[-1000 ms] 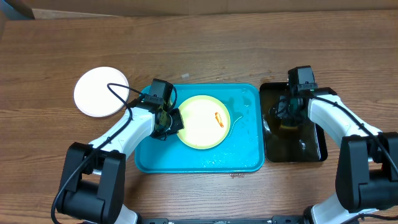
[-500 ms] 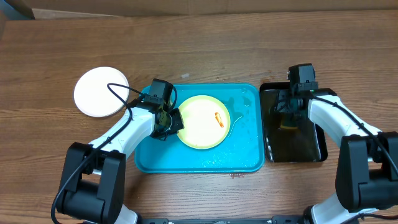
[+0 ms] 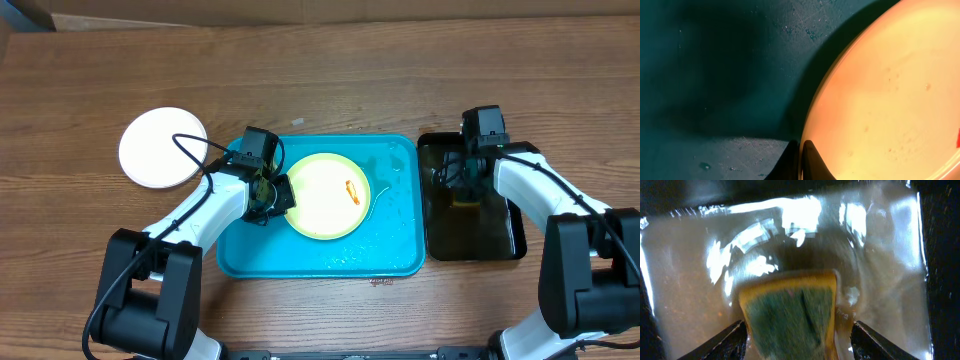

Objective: Clean dirty plates on tray and stack at the side
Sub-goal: 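Grasp the green sponge with the right gripper and dip it in water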

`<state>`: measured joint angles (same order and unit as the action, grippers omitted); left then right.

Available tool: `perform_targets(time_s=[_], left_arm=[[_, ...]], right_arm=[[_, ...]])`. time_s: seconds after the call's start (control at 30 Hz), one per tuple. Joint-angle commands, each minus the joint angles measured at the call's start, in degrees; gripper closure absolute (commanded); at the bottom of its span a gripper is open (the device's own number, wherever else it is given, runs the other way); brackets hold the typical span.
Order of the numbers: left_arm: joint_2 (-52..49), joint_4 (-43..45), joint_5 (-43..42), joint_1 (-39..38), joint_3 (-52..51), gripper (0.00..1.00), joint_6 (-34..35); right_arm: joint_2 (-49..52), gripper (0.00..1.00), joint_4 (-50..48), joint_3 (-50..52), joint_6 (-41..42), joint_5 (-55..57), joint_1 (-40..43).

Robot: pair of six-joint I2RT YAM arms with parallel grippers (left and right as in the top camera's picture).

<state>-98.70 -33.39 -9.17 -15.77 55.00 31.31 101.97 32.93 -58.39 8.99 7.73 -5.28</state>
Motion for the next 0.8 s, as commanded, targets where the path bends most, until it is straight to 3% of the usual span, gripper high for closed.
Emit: perform_targets(time_s=[0.0, 0.03, 0.13, 0.17, 0.2, 0.27, 0.3, 0.5, 0.53, 0.6, 0.63, 0.67, 0.7, 0.73, 0.77], left_arm=[[-0.63, -0.17, 1.27, -0.44, -0.55, 0.95, -0.46], [-0.63, -0.15, 1.29, -0.46, -0.55, 0.95, -0.46], [-0.63, -0.17, 1.29, -0.44, -0.55, 0.95, -0.46], [-0.63, -0.20, 1.27, -0.44, -0.55, 0.95, -0.46], [-0.63, -0.22, 1.29, -0.44, -0.55, 0.94, -0.46], [-0.63, -0.20, 1.29, -0.44, -0.55, 0.95, -0.46], [-0.63, -0.17, 1.29, -0.44, -0.55, 0.94, -0.46], [-0.63, -0.22, 1.27, -0.46, -0.55, 0.94, -0.46], [-0.63, -0.22, 1.27, -0.44, -0.55, 0.94, -0.46], [-0.63, -0.20, 1.27, -0.44, -0.55, 0.94, -0.44], [-0.63, -0.20, 1.27, -0.44, -0.55, 0.94, -0.46], [-0.63, -0.17, 1.27, -0.44, -0.55, 0.94, -0.46], [-0.63, -0.17, 1.27, -0.44, -0.55, 0.94, -0.46], [-0.63, -0.20, 1.27, -0.44, -0.55, 0.94, -0.46], [-0.63, -0.20, 1.27, -0.44, -0.55, 0.94, -0.46]], right_arm=[[0.55, 0.35, 0.79, -0.22, 0.15, -0.26, 0.13], [0.59, 0.40, 0.44, 0.20, 0.15, -0.26, 0.13], [0.59, 0.83, -0.94, 1.40, 0.15, -0.28, 0.13], [0.61, 0.87, -1.27, 1.62, 0.15, -0.28, 0.13], [0.59, 0.85, -1.42, 1.68, 0.15, -0.28, 0.13], [0.59, 0.42, -1.53, 1.68, 0.13, -0.26, 0.15], [0.59, 0.37, -1.44, 1.68, 0.15, -0.26, 0.15], [0.59, 0.40, 3.54, 1.68, 0.17, -0.33, 0.13], [0.59, 0.51, 4.98, 1.68, 0.15, -0.70, 0.13], [0.59, 0.90, 6.32, 1.70, 0.15, -1.29, 0.13], [0.59, 0.93, 6.45, 1.70, 0.15, -1.36, 0.13], [0.59, 0.93, 6.40, 1.70, 0.13, -1.33, 0.13], [0.59, 0.85, 6.05, 1.70, 0.13, -1.33, 0.13], [0.59, 0.66, 5.84, 1.70, 0.13, -1.33, 0.13], [0.59, 0.55, 5.27, 1.68, 0.13, -1.33, 0.13]])
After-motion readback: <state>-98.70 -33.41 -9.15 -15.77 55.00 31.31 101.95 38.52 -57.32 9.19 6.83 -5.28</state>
